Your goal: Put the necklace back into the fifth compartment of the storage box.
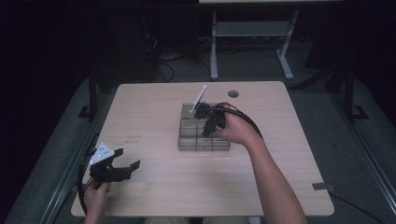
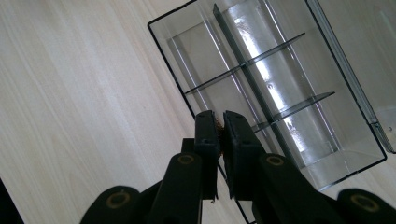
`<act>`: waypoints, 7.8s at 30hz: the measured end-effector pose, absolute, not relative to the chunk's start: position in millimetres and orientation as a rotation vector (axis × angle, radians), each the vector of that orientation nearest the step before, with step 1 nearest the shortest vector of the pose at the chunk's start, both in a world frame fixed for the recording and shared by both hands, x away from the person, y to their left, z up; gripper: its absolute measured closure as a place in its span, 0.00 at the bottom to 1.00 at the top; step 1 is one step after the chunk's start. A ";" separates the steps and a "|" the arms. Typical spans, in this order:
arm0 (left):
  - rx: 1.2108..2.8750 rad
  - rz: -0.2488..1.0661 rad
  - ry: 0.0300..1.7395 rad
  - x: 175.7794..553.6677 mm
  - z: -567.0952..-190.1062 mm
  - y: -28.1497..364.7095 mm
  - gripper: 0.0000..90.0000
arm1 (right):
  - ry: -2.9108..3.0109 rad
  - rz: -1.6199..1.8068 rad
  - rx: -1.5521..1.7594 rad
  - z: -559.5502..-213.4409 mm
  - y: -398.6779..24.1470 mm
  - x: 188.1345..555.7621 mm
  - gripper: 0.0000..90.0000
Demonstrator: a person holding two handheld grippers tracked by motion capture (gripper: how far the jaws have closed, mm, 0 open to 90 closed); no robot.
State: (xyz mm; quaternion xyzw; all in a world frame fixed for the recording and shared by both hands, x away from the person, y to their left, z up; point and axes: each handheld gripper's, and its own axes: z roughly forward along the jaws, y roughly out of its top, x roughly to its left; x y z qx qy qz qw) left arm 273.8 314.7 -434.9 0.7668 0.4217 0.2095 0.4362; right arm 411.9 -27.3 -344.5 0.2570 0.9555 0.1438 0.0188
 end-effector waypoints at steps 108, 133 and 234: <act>1.896 0.526 1.045 274.1 -435.1 315.0 0.15 | 3.049 0.419 1.004 -420.3 -21.0 450.1 0.93; 1.905 0.529 1.039 274.9 -436.2 312.9 0.15 | 3.014 0.505 0.994 -402.2 -34.2 443.7 0.83; 1.935 0.537 1.026 272.6 -438.5 304.3 0.15 | 2.917 0.748 1.038 -394.2 -149.1 361.3 0.42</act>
